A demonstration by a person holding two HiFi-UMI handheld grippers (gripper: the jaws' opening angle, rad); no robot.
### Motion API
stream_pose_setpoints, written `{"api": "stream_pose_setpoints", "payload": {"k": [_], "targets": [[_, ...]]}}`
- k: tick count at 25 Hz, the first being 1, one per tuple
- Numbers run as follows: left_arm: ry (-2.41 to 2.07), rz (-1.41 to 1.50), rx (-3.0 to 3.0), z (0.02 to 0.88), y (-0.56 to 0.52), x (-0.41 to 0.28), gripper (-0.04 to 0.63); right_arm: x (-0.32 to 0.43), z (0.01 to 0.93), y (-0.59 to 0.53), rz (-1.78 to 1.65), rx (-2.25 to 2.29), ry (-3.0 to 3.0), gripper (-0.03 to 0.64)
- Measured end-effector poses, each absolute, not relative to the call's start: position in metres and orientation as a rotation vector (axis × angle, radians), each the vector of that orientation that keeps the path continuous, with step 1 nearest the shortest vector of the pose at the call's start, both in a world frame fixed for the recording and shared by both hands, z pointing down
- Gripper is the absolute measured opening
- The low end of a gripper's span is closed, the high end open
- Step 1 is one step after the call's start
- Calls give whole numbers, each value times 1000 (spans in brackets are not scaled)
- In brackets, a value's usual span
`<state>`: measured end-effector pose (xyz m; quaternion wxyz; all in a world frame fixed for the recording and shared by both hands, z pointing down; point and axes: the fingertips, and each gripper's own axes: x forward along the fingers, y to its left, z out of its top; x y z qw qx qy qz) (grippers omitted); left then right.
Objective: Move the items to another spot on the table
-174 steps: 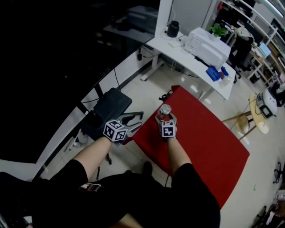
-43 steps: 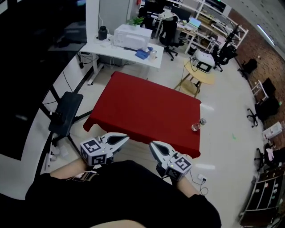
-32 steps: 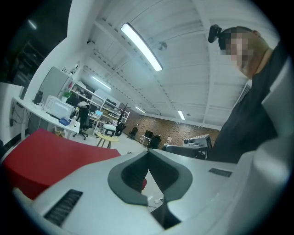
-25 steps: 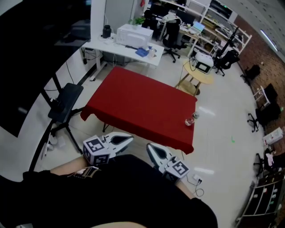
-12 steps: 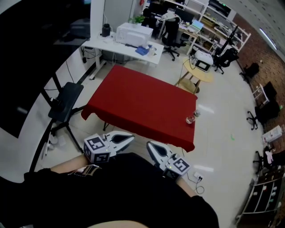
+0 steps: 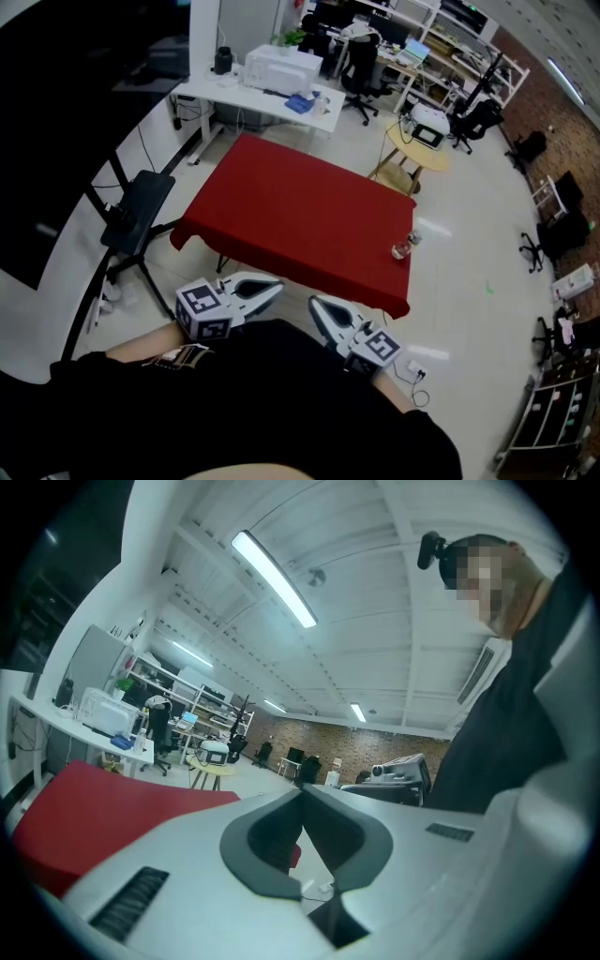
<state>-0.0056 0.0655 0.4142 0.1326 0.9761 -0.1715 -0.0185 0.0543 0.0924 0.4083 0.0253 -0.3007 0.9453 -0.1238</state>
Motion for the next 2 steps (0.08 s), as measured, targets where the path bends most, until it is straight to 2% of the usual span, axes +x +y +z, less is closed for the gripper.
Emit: {"api": "stream_pose_setpoints", "payload": {"k": [2], "targets": [[-496,-54,2836,412,65,-4,2,54,406,92,-384,-926,2927,2]]}}
